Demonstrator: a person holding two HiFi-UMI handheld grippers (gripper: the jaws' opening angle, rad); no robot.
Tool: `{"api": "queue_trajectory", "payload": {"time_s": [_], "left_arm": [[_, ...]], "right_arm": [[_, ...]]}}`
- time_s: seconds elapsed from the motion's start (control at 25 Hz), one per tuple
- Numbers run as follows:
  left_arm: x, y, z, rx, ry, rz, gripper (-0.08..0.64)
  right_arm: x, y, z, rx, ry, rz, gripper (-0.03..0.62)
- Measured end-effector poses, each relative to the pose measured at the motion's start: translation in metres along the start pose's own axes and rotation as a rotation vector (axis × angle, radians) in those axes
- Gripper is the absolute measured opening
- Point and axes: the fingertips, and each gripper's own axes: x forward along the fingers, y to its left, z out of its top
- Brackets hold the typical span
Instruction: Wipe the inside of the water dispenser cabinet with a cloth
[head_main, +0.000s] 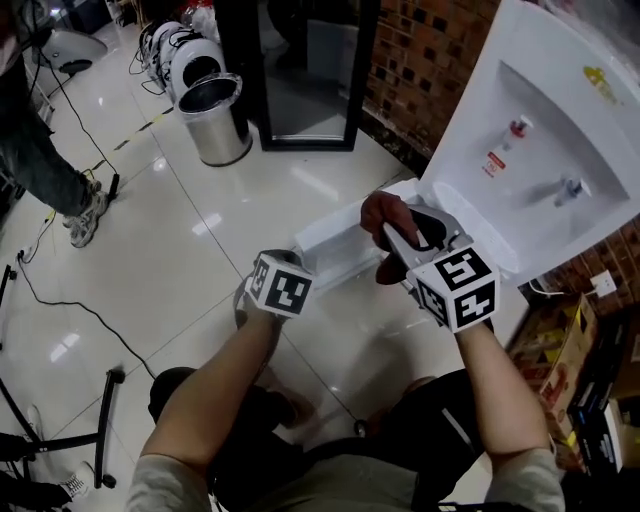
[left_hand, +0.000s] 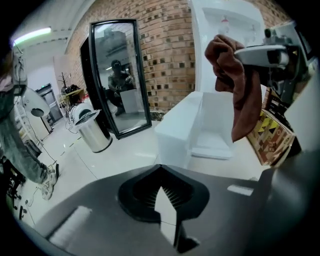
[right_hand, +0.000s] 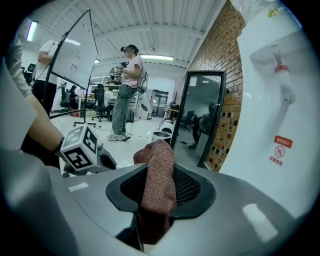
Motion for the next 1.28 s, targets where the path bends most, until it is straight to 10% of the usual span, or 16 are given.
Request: {"api": "queue_trajectory", "payload": {"time_s": [0.76, 1.28], "left_arm": [[-0.089, 0.011, 0.068, -0.069, -0.360, 0.023, -0.002], [-0.066, 0.028, 0.045, -0.140, -0.305, 0.013, -0.001]], "right_arm": [[-0.027, 0.045, 0.060, 0.095, -0.218, 0.027, 0.140], [0.072, 0.105, 0.048, -0.076, -0.065, 0.223, 0.138]]}}
